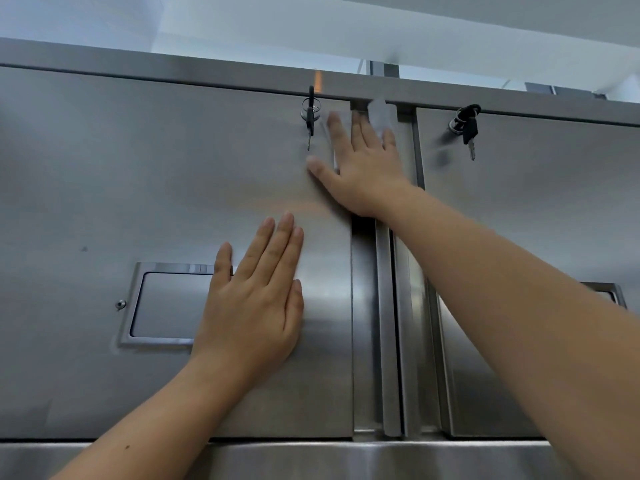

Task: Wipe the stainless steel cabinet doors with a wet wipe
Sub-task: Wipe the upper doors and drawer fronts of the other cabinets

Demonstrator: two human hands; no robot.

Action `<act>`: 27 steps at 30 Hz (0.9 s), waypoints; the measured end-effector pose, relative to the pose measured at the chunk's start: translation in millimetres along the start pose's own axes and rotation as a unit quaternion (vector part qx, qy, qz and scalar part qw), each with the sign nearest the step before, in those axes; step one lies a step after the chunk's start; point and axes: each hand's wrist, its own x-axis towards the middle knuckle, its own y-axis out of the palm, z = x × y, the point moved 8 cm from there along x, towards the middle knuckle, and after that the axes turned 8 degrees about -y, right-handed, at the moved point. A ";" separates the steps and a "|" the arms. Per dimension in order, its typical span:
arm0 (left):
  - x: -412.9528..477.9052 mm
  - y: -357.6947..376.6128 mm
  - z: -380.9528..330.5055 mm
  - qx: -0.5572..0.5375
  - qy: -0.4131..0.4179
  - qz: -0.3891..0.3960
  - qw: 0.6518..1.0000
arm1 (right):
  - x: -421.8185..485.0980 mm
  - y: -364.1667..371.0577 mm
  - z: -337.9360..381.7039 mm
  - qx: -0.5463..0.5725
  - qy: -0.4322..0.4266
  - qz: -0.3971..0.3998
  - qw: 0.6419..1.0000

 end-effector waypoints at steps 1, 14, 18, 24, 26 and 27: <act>-0.1 -0.1 -0.2 0.000 0.001 -0.002 1.000 | 7.0 -2.4 -2.5 0.002 0.008 0.001 1.000; 0.2 0.8 -0.4 -0.007 -0.003 0.017 1.000 | -59.4 18.3 24.7 0.021 -0.021 -0.015 0.999; -5.8 -1.2 -0.5 -0.006 -0.007 0.013 1.000 | -94.6 27.9 40.5 0.042 -0.032 -0.022 0.998; -32.7 -2.8 4.8 0.001 -0.022 0.021 1.000 | -144.2 41.6 61.8 0.063 -0.032 -0.019 0.997; -42.0 -2.4 5.5 0.000 -0.032 0.035 0.999 | -158.6 45.3 67.9 0.067 -0.033 -0.016 0.997; -46.9 -2.3 5.8 -0.002 -0.036 0.041 0.998 | -165.4 47.0 70.8 0.072 -0.033 -0.014 0.997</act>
